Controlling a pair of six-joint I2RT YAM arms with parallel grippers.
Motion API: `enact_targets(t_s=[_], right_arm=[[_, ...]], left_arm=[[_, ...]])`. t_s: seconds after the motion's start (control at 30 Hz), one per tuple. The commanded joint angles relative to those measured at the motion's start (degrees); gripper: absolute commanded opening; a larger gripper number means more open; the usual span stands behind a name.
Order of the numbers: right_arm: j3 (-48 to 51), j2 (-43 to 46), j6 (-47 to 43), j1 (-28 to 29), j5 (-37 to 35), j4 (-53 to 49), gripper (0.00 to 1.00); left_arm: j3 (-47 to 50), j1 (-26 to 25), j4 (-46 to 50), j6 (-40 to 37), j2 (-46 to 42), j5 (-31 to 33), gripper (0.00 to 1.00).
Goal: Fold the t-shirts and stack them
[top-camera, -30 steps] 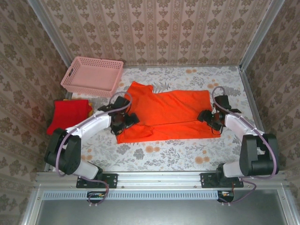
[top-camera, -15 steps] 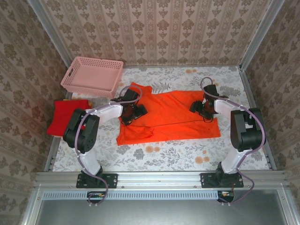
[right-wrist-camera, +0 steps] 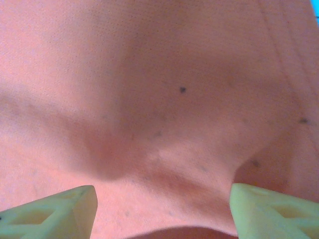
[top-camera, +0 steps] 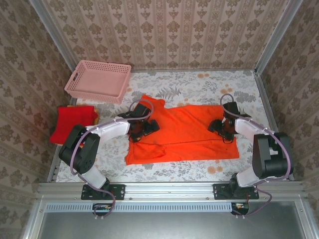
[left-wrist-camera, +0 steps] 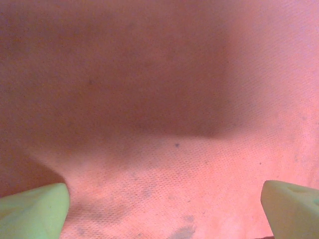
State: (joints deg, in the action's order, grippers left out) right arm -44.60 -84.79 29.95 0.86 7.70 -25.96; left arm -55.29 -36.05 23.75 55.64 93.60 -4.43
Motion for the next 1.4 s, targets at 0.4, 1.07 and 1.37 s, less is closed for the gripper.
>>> enact_targets(t_s=[0.4,1.07,1.37], right_arm=[[-6.8,5.4,-2.2,-0.3,1.4,-1.0,0.75],[-5.4,5.9,-2.6,-0.5,-1.1,-1.4,0.76],[-5.2,5.4,-2.3,-0.7,-0.8,-0.6,0.76]], left_arm=[[-32.0,14.5,11.6,-39.9,15.4,2.4,0.78],[-61.9,19.0,31.9,-68.7,41.5,-4.5,0.48],[-61.0,19.1,31.4,-69.3,43.0,-5.7,0.42]])
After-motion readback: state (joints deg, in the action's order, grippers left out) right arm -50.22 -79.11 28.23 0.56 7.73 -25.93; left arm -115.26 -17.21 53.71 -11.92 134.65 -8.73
